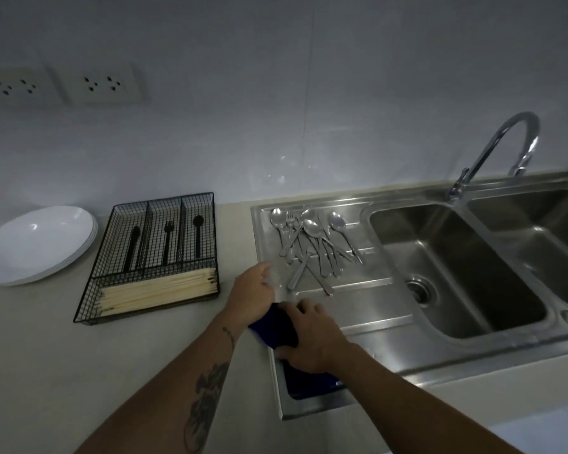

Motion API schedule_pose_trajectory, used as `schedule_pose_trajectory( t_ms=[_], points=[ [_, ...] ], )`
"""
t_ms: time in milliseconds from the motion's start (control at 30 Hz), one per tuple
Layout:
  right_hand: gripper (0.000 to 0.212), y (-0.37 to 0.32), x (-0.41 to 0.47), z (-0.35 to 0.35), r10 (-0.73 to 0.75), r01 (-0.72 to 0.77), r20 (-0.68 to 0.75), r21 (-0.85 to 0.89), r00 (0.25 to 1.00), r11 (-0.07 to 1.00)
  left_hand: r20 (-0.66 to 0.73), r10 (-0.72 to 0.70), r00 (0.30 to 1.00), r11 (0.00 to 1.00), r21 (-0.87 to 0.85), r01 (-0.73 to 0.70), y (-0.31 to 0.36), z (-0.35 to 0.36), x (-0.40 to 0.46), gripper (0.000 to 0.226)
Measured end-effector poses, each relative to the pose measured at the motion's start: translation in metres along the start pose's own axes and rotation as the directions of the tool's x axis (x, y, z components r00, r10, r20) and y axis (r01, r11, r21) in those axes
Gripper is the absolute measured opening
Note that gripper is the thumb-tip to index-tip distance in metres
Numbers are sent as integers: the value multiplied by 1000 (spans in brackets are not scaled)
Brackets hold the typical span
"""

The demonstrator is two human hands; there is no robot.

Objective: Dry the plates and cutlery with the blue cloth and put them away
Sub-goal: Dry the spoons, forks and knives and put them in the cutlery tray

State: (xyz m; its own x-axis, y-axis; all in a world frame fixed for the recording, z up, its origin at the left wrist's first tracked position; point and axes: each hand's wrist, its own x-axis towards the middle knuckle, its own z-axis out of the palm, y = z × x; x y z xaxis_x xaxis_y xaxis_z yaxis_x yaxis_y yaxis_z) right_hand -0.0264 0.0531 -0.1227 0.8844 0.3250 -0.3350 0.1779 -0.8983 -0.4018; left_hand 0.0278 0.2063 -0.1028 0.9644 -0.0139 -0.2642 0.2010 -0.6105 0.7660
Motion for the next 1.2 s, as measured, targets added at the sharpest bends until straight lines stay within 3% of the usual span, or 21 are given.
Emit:
schedule_pose_trajectory(
  t_ms=[67,133,267,333,500,667,833,933,1033,1200],
  points=[
    [74,4,3,7,-47,45,-24,-82,999,996,-21,-20,1000,1000,-16,19,-3,6,1,52],
    [63,13,7,1,-57,56,-23,-48,998,997,-66,-27,997,1000,-19,25,-3,12,5,46],
    [49,46,14,-30,1,0,-11,90,1000,996,-109,-41,993,999,-10,40,10,22,20,50],
    [39,67,14,-51,50,-45,-14,240,999,970,-119,-17,993,1000,-22,14,23,28,28,54],
    [33,116,16,-96,173,-156,37,638,984,754,-143,34,989,999,9,-33,62,52,58,48],
    [25,151,27,-121,302,-212,45,808,952,549,-170,51,984,992,120,-31,81,78,91,23],
    [40,173,36,-130,379,-208,126,961,917,183,-234,45,971,980,199,2,91,100,114,19],
    [34,185,39,-130,408,-231,201,973,891,26,-255,13,967,972,229,48,96,112,127,17],
    [41,197,38,-131,398,-250,247,967,884,-47,-283,-66,957,959,248,140,102,127,136,29],
    [30,210,32,-142,273,-262,281,959,920,-106,-343,-185,921,922,262,284,119,144,146,38]
  ],
)
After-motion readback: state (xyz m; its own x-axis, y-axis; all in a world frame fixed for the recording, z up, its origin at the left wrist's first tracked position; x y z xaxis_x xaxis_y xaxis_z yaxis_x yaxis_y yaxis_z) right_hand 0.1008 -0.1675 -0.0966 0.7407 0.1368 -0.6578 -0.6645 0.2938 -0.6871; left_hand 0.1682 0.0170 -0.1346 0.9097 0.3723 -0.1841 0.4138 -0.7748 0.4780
